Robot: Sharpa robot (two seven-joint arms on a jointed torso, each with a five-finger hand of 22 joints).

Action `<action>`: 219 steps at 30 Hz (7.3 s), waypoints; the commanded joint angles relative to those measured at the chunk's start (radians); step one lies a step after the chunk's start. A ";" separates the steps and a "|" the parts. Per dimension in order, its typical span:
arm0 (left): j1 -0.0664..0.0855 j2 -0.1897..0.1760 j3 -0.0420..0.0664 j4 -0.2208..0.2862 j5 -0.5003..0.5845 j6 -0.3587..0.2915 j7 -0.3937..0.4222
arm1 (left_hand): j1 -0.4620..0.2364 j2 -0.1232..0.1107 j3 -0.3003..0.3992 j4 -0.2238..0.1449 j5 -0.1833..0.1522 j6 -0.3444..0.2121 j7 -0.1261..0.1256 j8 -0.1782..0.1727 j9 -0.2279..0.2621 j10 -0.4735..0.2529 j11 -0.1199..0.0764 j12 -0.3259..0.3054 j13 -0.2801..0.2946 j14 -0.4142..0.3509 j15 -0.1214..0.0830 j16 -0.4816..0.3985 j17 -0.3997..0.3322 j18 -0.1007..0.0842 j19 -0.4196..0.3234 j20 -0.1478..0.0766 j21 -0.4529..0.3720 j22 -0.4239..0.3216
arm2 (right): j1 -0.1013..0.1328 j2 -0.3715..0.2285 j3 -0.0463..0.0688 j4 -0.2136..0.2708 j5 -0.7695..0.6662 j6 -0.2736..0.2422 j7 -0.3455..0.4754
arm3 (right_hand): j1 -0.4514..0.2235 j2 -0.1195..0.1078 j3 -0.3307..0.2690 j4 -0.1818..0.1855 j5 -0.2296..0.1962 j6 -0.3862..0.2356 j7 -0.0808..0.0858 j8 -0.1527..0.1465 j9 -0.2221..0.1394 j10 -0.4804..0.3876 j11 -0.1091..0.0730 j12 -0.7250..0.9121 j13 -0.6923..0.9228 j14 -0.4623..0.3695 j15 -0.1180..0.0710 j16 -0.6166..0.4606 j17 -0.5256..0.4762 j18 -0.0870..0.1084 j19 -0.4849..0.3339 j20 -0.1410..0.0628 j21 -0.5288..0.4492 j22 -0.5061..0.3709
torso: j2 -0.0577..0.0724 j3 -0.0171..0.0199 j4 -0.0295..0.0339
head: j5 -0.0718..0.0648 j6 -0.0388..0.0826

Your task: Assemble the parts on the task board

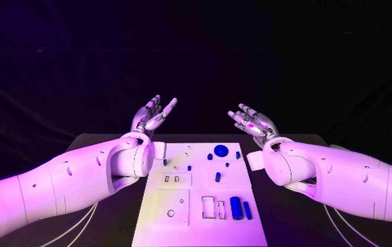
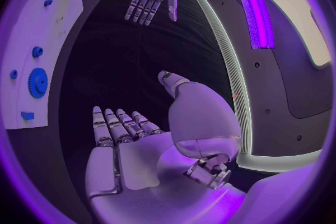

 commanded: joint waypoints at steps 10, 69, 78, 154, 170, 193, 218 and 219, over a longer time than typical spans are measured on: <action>0.007 -0.082 0.003 0.081 0.010 0.030 0.043 | 0.185 0.054 0.067 0.002 -0.012 0.303 0.129 0.107 0.065 0.340 0.091 0.085 0.042 0.301 0.056 0.102 0.066 0.066 0.206 0.023 0.090 0.049 | 0.055 -0.013 -0.018 -0.050 -0.388 0.080 -0.016 | 0.206 -0.024 0.063 -0.127 -0.015 0.410 0.163 0.147 0.096 0.583 -0.026 0.111 0.041 0.564 -0.049 0.175 0.099 0.076 0.350 0.002 0.141 0.065 | 0.040 -0.0046 0.0092 | -0.006 -0.012; 0.066 -0.252 0.015 0.371 -0.019 0.137 -0.025 | 0.267 0.013 0.187 -0.015 -0.024 0.717 0.095 0.260 0.152 0.935 0.035 0.119 0.055 0.884 -0.039 0.333 0.241 0.111 0.786 -0.031 0.413 0.169 | 0.137 0.077 -0.012 -0.093 -1.609 0.299 -0.470 | 0.226 -0.182 0.100 -0.064 -0.008 0.822 0.042 0.224 0.203 0.930 -0.167 0.085 0.108 1.317 -0.251 1.064 0.885 0.042 1.143 -0.170 1.141 0.948 | 0.215 -0.0278 0.0602 | -0.052 0.009; 0.067 -0.253 0.015 0.373 -0.019 0.139 -0.028 | 0.266 0.014 0.187 -0.015 -0.024 0.717 0.095 0.260 0.152 0.935 0.035 0.118 0.055 0.885 -0.039 0.334 0.242 0.111 0.787 -0.032 0.415 0.170 | 0.129 0.093 -0.013 -0.114 -1.616 0.319 -0.472 | 0.237 -0.177 0.127 -0.062 -0.008 0.826 0.040 0.225 0.212 0.947 -0.169 0.101 0.114 1.329 -0.251 1.155 0.975 0.027 1.174 -0.169 1.225 1.063 | 0.222 -0.0282 0.0622 | -0.052 0.011; 0.070 -0.235 0.015 0.343 -0.019 0.152 -0.047 | 0.267 0.016 0.195 -0.016 -0.024 0.713 0.099 0.257 0.151 0.933 0.038 0.110 0.054 0.886 -0.039 0.337 0.248 0.110 0.791 -0.036 0.425 0.175 | 0.131 0.304 -0.007 -0.296 -1.578 0.106 -0.490 | 0.236 -0.112 0.206 -0.054 -0.093 0.887 0.002 0.293 0.288 1.061 -0.207 0.132 0.132 1.351 -0.279 1.303 1.122 -0.010 1.262 -0.192 1.385 1.300 | 0.243 -0.0322 0.0750 | -0.040 0.026; 0.073 -0.232 0.015 0.343 -0.019 0.153 -0.049 | 0.267 0.016 0.195 -0.016 -0.024 0.713 0.099 0.257 0.151 0.933 0.038 0.110 0.054 0.886 -0.039 0.337 0.248 0.110 0.791 -0.036 0.425 0.175 | 0.126 0.326 -0.008 -0.323 -1.573 0.135 -0.490 | 0.232 -0.113 0.206 -0.052 -0.092 0.883 0.004 0.293 0.290 1.059 -0.205 0.129 0.131 1.352 -0.278 1.310 1.132 -0.012 1.266 -0.191 1.391 1.310 | 0.244 -0.0329 0.0763 | -0.039 0.026; 0.075 -0.232 0.015 0.340 -0.019 0.153 -0.054 | 0.267 0.016 0.197 -0.017 -0.024 0.713 0.100 0.257 0.150 0.933 0.038 0.109 0.054 0.883 -0.038 0.336 0.249 0.109 0.790 -0.037 0.427 0.176 | 0.125 0.334 -0.009 -0.348 -1.570 0.112 -0.503 | 0.194 -0.158 0.204 -0.034 -0.134 0.771 0.042 0.231 0.287 0.967 -0.168 0.073 0.114 1.331 -0.246 1.285 1.072 0.006 1.205 -0.163 1.337 1.233 | 0.245 -0.0338 0.0773 | -0.040 0.025; 0.075 -0.236 0.015 0.332 -0.019 0.160 -0.057 | 0.268 0.015 0.199 -0.018 -0.024 0.712 0.101 0.256 0.150 0.933 0.039 0.107 0.054 0.880 -0.037 0.334 0.250 0.109 0.789 -0.037 0.428 0.177 | 0.126 0.143 0.000 -0.148 -1.519 0.099 -0.526 | 0.200 -0.176 0.197 -0.035 -0.121 0.781 0.043 0.224 0.295 1.022 -0.176 0.106 0.126 1.334 -0.251 1.299 1.086 0.001 1.226 -0.163 1.354 1.266 | 0.244 -0.0318 0.0741 | -0.045 0.034; 0.075 -0.237 0.015 0.331 -0.019 0.161 -0.058 | 0.268 0.015 0.199 -0.018 -0.024 0.712 0.101 0.256 0.150 0.933 0.039 0.107 0.054 0.880 -0.037 0.334 0.250 0.109 0.789 -0.037 0.428 0.177 | 0.127 0.123 0.002 -0.130 -1.509 0.110 -0.533 | 0.204 -0.184 0.194 -0.039 -0.121 0.786 0.044 0.226 0.297 1.037 -0.178 0.114 0.130 1.337 -0.253 1.306 1.096 -0.002 1.234 -0.164 1.362 1.278 | 0.243 -0.0316 0.0730 | -0.045 0.034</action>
